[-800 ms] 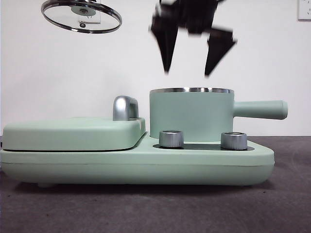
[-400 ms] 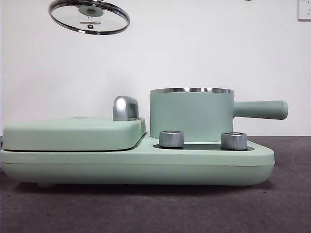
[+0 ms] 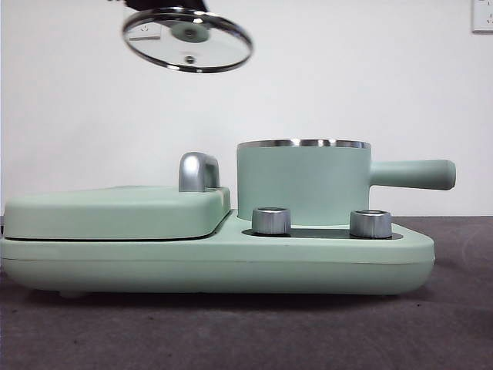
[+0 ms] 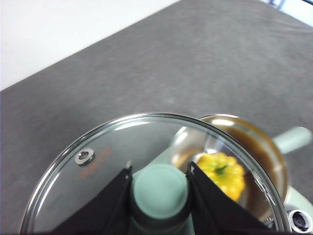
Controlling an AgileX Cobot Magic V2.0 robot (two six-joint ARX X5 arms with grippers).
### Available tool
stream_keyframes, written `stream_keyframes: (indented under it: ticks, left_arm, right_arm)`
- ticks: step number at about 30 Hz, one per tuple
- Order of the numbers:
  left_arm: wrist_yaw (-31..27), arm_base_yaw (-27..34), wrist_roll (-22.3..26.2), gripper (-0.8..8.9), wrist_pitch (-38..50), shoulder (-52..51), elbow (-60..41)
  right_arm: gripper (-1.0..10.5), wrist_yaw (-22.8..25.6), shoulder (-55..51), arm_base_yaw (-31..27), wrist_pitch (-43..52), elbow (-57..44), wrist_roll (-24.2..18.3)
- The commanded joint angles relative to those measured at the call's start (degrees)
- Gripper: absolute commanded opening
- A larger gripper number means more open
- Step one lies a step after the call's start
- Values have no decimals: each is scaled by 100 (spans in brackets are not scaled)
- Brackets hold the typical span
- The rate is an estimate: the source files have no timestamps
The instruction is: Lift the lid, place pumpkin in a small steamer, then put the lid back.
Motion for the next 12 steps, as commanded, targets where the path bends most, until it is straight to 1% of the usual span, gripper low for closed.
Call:
stream_keyframes:
  ticks: [1,3,5,9,12]
  left_arm:
    - [63,-236,11,18,225,225,179]
    - [164,-396,22,17,299,350,179]
    - [173,-562,20,18,387,474,179]
    - [170,-815,17,17,557,680,179]
    - [170,-979,20,17,739,813,179]
  right_arm:
    - [577,103,-507,173,363,-435,413]
    - [577,208,-933,238,542,-743,619]
    - [577,365,-1228,254,553,-879,713]
    - [577,774,-1668,251,409,-938,717]
    - [577,992,-1928,251,225,-938,715]
